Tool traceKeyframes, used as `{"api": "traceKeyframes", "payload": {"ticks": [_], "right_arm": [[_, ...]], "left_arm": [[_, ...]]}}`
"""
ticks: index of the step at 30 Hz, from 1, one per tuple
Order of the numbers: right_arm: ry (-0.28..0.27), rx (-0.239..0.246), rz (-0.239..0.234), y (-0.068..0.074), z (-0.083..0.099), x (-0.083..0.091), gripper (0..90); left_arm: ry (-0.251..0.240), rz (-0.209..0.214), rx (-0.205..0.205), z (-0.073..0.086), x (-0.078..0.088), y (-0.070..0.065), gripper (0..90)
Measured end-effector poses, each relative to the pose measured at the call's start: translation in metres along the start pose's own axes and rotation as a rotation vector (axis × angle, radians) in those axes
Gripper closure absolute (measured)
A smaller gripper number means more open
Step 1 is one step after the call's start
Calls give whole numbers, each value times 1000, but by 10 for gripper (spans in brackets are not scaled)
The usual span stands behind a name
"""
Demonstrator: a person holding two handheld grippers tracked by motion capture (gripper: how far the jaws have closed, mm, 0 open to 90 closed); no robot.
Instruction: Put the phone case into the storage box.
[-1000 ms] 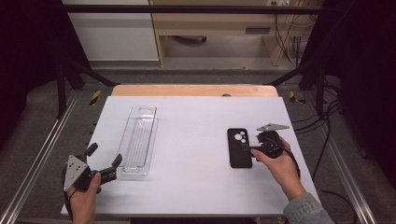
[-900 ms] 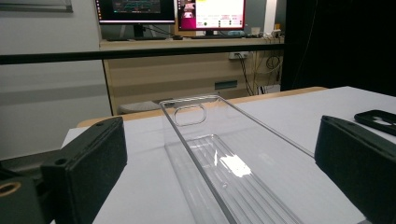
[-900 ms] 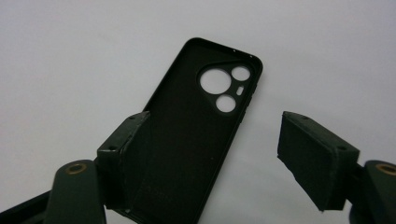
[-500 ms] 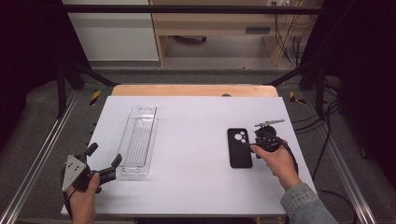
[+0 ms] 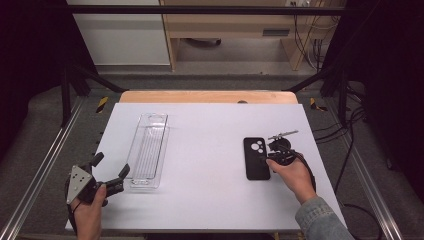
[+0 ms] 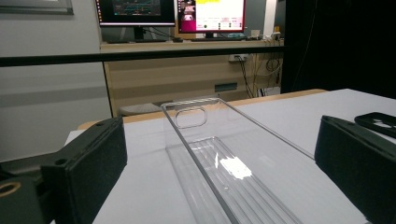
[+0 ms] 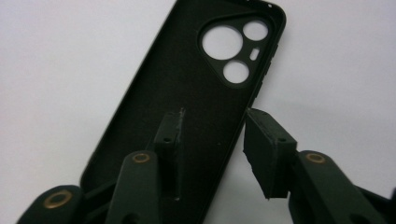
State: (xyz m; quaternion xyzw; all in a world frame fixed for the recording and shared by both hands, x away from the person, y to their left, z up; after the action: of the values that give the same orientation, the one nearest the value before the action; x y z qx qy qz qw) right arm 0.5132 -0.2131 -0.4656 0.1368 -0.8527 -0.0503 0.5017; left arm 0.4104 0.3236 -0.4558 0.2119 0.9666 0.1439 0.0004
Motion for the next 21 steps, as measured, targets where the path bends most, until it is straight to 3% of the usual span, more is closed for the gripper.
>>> {"api": "traceKeyframes", "payload": {"ticks": [9, 15, 21], "right_arm": [[43, -41, 21, -4, -2, -8, 670], [38, -81, 18, -8, -5, -7, 693], [48, -80, 18, -9, -4, -7, 708]], "left_arm": [[5, -14, -1, 3, 4, 4, 18], [14, -21, -7, 3, 4, 5, 17], [18, -13, -15, 2, 2, 2, 16]]}}
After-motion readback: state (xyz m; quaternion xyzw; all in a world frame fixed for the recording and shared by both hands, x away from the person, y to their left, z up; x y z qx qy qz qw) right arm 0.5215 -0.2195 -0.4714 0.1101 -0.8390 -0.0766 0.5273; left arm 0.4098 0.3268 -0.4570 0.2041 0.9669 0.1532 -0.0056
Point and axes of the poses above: each handheld gripper's, and its own axes: x roughly backward along the jaws, z roughly out of its underside, y roughly to its left, the point moved 1 cm from there along -x, roughly forward along the jaws, and after that the axes turned 14 degrees about -x, right-handed, at the moved point
